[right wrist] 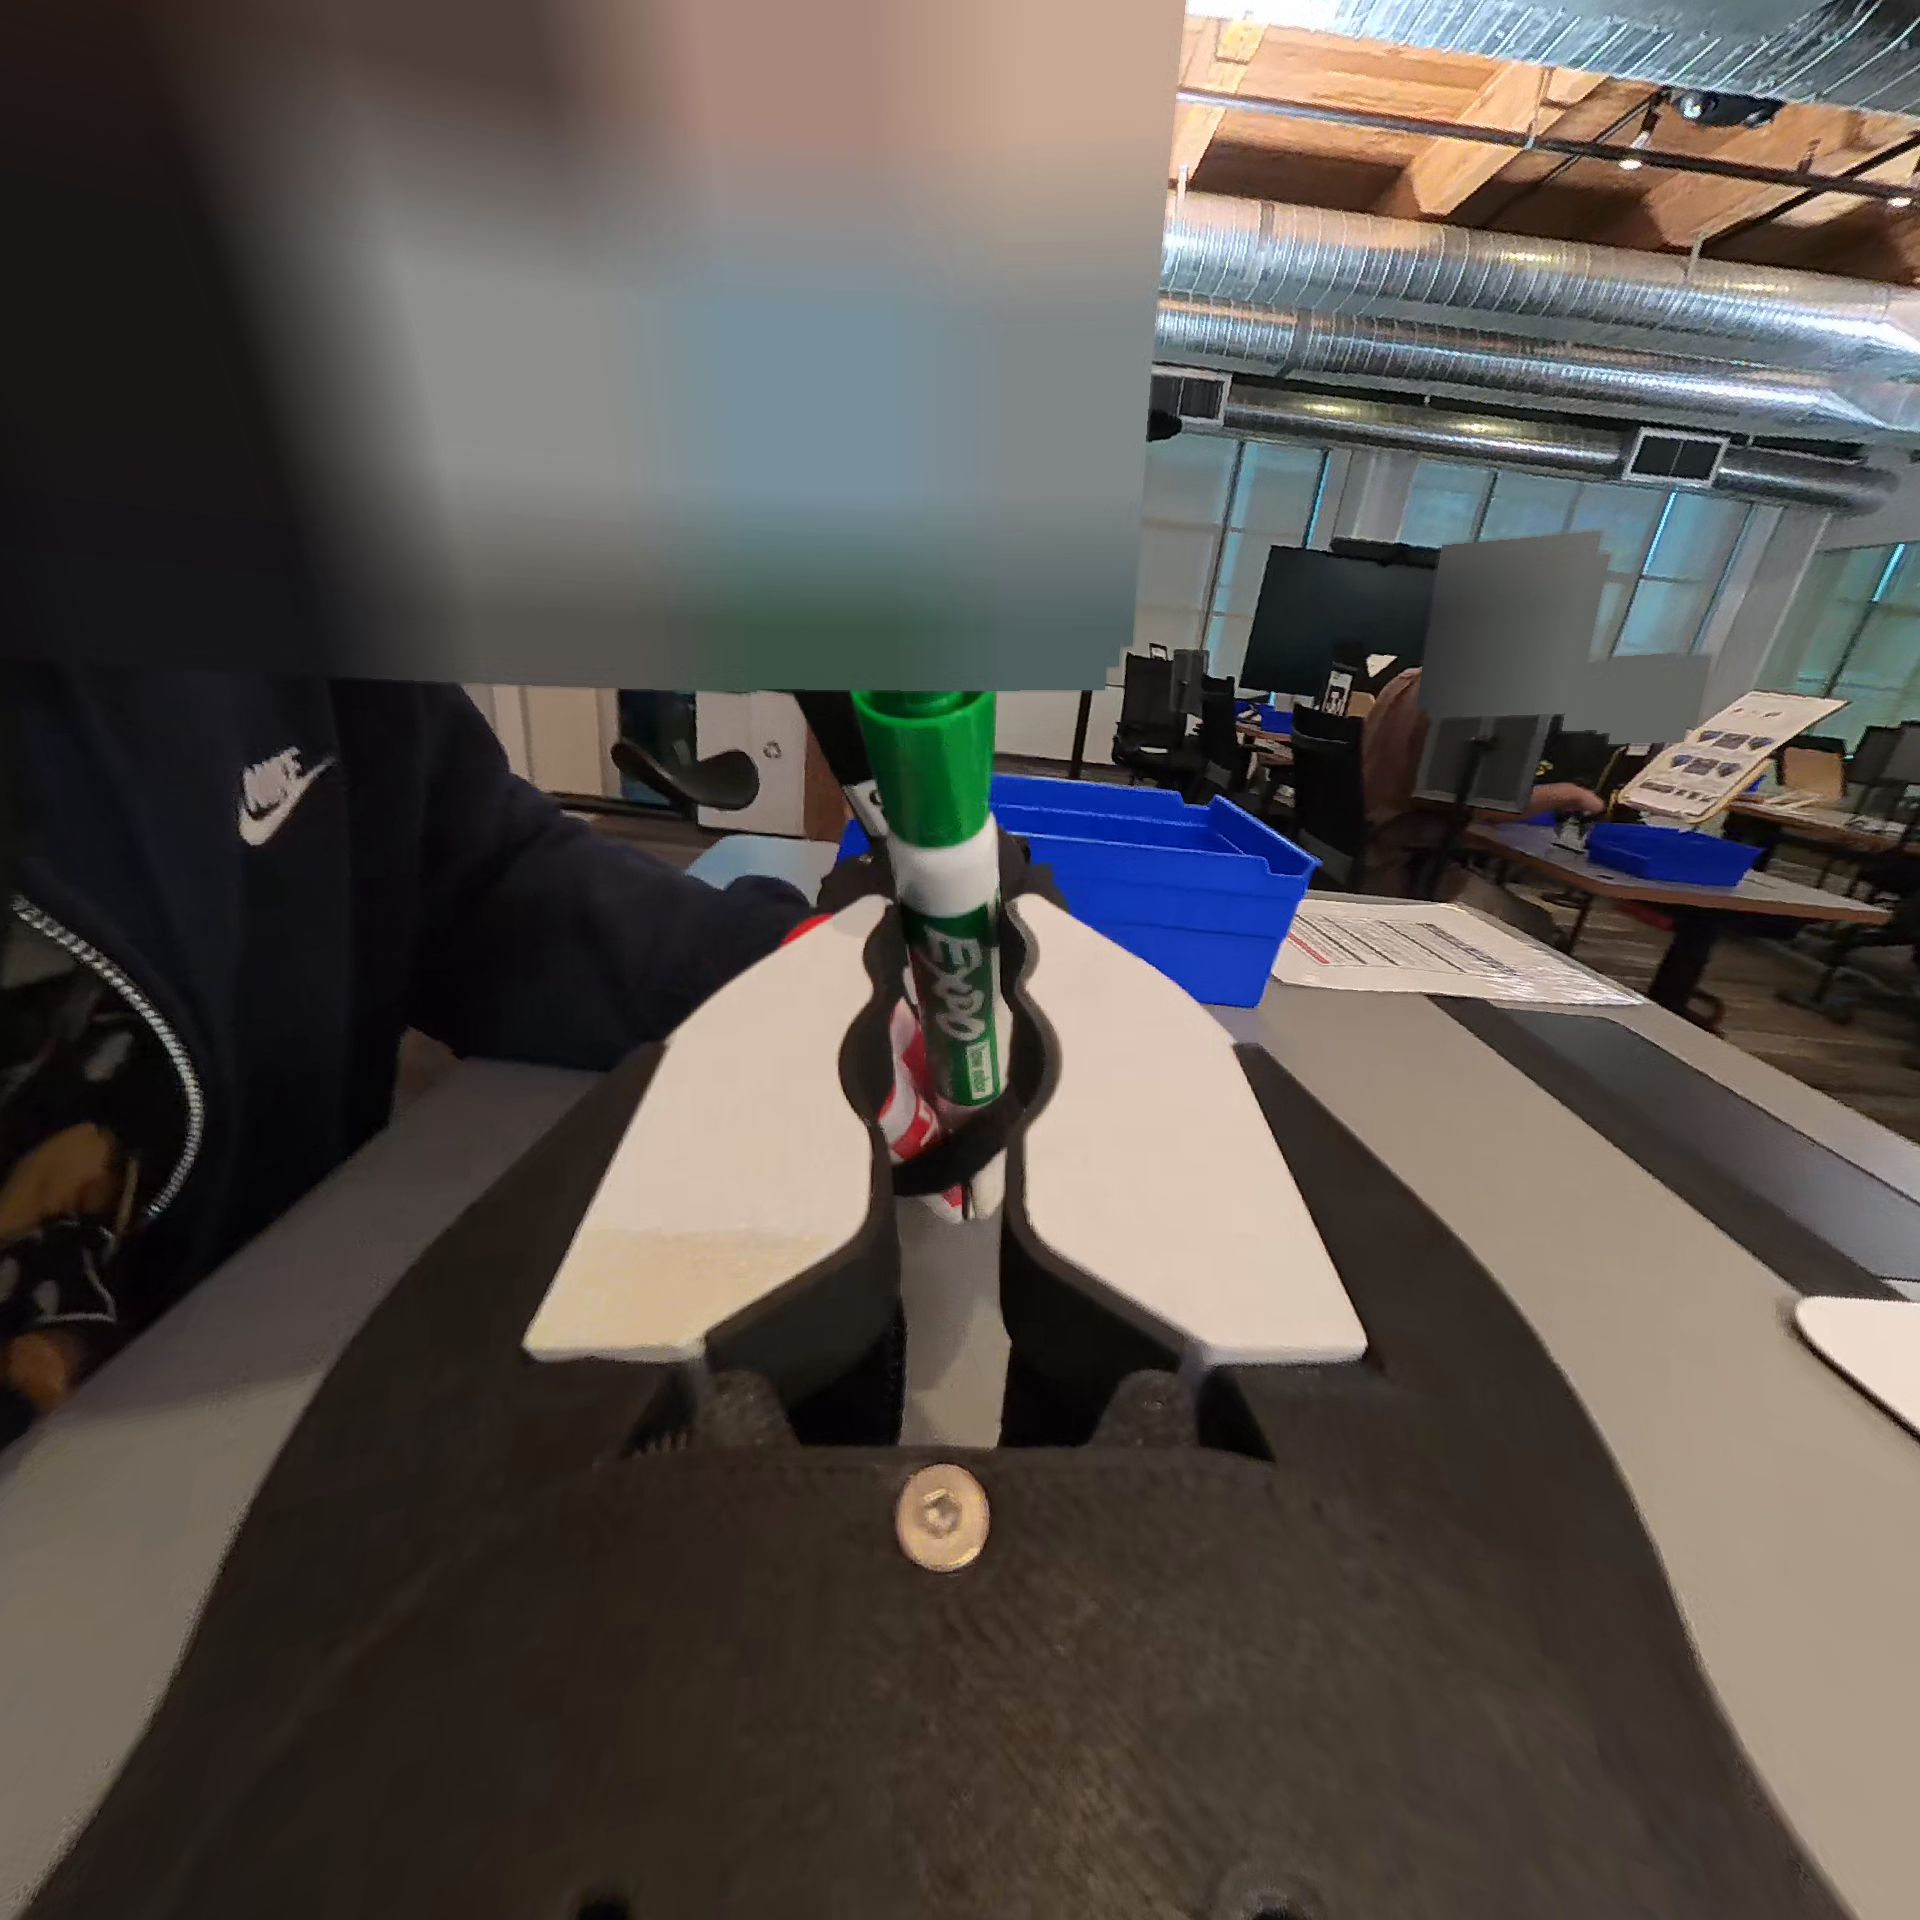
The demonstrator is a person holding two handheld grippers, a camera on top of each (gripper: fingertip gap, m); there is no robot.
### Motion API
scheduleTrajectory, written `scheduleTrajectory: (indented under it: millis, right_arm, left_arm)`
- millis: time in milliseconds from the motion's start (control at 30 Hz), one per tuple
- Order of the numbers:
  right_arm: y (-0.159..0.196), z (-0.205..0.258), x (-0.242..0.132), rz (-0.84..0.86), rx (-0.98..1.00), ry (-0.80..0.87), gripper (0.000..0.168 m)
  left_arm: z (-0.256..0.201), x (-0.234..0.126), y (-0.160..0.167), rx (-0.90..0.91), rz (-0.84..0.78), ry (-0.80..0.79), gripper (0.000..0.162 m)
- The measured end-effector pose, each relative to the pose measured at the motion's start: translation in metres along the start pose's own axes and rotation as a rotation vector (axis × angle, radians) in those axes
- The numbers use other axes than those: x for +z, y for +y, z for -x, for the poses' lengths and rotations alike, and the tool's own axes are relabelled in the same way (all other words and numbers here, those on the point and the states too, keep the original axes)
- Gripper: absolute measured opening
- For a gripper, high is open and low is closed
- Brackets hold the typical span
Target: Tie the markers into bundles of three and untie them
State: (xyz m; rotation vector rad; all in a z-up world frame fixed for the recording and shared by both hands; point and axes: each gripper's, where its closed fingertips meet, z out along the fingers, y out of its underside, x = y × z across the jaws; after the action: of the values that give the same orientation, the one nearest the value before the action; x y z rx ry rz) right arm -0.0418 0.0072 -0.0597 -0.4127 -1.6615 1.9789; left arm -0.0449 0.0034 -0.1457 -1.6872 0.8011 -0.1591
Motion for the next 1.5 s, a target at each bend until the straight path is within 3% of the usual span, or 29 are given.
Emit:
scheduleTrajectory:
  millis: [300,500,667,733,1133,1300,1500]
  right_arm:
    - [-0.011,0.000,-0.004,0.059,-0.122,-0.015,0.017]
    - [-0.019,0.003,-0.008,0.080,-0.155,-0.044,0.030]
    - [-0.030,0.001,-0.016,0.067,-0.187,-0.043,0.028]
    - [-0.035,0.002,-0.018,0.043,-0.182,-0.055,0.020]
    - [-0.022,-0.006,-0.014,0.095,-0.178,-0.004,0.020]
    - [-0.024,-0.013,-0.015,0.075,-0.168,0.047,0.037]
    - [-0.023,-0.031,-0.025,0.030,-0.161,0.195,0.044]
  left_arm:
    - [0.010,-0.005,-0.008,0.010,-0.043,-0.063,0.019]
    - [0.013,-0.002,-0.002,0.055,0.009,-0.100,0.019]
    - [0.018,-0.004,-0.004,0.066,0.005,-0.138,0.019]
    - [0.020,-0.004,-0.003,0.070,0.016,-0.153,0.019]
    - [0.032,-0.002,0.011,0.057,0.103,-0.220,0.019]
    - [0.049,-0.010,0.009,0.073,0.103,-0.335,0.019]
    - [0.069,-0.018,0.009,-0.016,0.081,-0.449,0.019]
